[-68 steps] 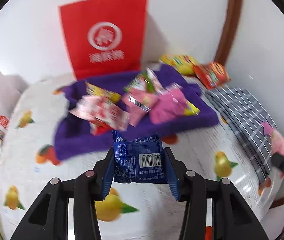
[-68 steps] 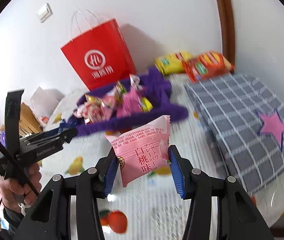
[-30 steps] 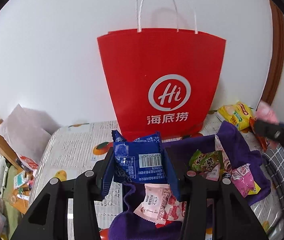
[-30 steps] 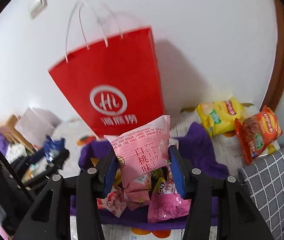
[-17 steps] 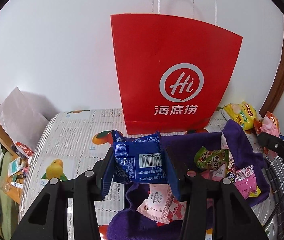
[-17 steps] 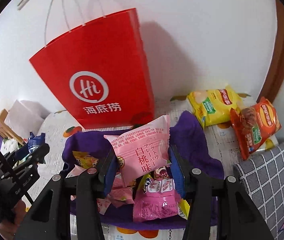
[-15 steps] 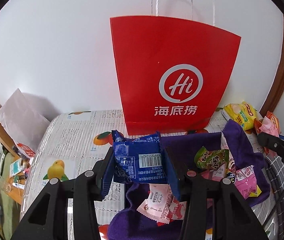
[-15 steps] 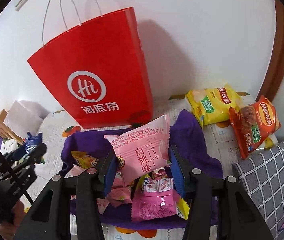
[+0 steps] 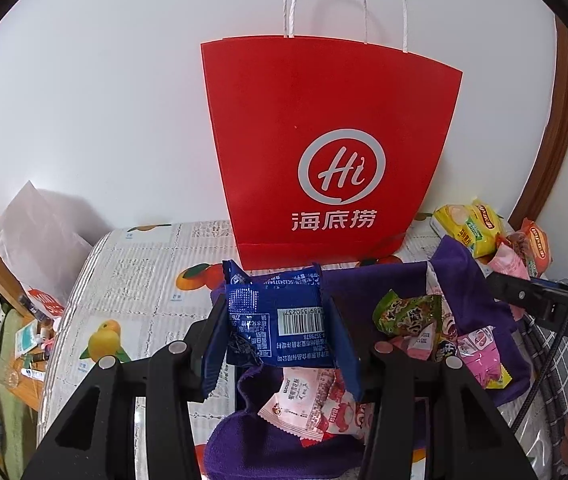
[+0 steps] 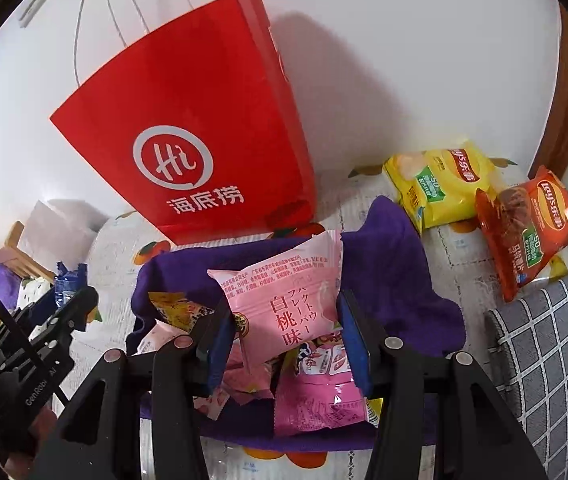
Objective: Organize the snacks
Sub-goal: 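Carry both packets over the purple towel with both tools, then lower the pink peach packet onto the towel and open the right tool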
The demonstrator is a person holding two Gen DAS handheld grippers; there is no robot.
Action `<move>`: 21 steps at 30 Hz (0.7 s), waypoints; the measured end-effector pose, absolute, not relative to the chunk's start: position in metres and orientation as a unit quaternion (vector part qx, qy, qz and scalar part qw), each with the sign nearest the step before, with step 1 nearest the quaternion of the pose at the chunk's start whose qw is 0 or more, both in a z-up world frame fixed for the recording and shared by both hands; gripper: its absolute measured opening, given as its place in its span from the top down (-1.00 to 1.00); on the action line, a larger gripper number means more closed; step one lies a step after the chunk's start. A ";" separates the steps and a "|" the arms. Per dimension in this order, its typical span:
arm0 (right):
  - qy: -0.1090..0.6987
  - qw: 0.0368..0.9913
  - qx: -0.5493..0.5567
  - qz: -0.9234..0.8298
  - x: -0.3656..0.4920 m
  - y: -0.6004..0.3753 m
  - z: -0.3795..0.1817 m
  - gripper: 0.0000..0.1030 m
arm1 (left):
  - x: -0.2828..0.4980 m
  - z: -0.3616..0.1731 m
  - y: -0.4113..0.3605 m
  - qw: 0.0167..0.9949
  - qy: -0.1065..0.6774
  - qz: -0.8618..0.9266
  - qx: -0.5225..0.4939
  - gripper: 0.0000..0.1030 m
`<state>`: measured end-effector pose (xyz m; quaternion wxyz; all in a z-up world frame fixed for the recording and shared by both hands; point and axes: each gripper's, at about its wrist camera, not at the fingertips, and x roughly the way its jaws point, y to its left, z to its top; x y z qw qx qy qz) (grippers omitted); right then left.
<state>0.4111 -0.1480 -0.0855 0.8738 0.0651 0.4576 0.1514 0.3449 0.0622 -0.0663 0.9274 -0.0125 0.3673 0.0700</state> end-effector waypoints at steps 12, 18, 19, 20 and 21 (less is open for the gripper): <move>0.469 0.869 0.062 0.144 0.414 -0.145 -0.093 0.03 | 0.347 -0.068 0.066 0.924 0.375 0.071 -0.021 0.11; 0.473 0.867 0.059 0.144 0.414 -0.141 -0.097 0.03 | 0.347 -0.069 0.065 0.924 0.377 0.068 -0.020 0.10; 0.474 0.867 0.059 0.142 0.415 -0.141 -0.098 0.03 | 0.347 -0.069 0.064 0.924 0.377 0.068 -0.019 0.10; 0.476 0.866 0.059 0.142 0.415 -0.141 -0.099 0.03 | 0.347 -0.069 0.064 0.924 0.377 0.067 -0.018 0.10; 0.477 0.865 0.057 0.143 0.415 -0.140 -0.100 0.03 | 0.346 -0.068 0.064 0.924 0.376 0.067 -0.018 0.10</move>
